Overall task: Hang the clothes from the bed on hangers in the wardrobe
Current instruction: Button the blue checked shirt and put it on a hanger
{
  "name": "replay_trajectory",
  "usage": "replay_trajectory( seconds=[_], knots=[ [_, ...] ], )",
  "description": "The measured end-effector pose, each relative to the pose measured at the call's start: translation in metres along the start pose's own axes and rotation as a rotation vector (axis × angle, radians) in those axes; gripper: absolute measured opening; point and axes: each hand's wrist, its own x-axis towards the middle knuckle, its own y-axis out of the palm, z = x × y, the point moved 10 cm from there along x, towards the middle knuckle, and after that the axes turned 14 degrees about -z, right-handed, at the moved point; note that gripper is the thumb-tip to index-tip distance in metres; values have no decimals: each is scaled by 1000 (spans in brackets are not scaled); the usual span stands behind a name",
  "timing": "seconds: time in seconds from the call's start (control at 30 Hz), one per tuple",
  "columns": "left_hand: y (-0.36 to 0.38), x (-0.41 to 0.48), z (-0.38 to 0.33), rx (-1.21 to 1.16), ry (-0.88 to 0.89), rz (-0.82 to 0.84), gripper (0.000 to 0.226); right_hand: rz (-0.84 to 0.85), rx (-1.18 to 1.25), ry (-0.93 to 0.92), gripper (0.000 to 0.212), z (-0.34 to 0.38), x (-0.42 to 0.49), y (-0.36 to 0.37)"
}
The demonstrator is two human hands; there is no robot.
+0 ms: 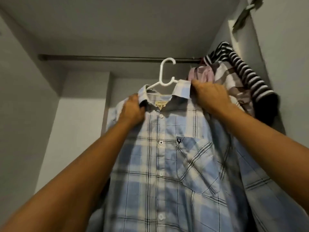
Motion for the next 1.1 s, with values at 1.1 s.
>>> replay_trajectory(
  seconds=[1.1],
  knots=[
    [269,84,23,-321,176,398,57,28,-547,121,28,-56,167,194]
  ],
)
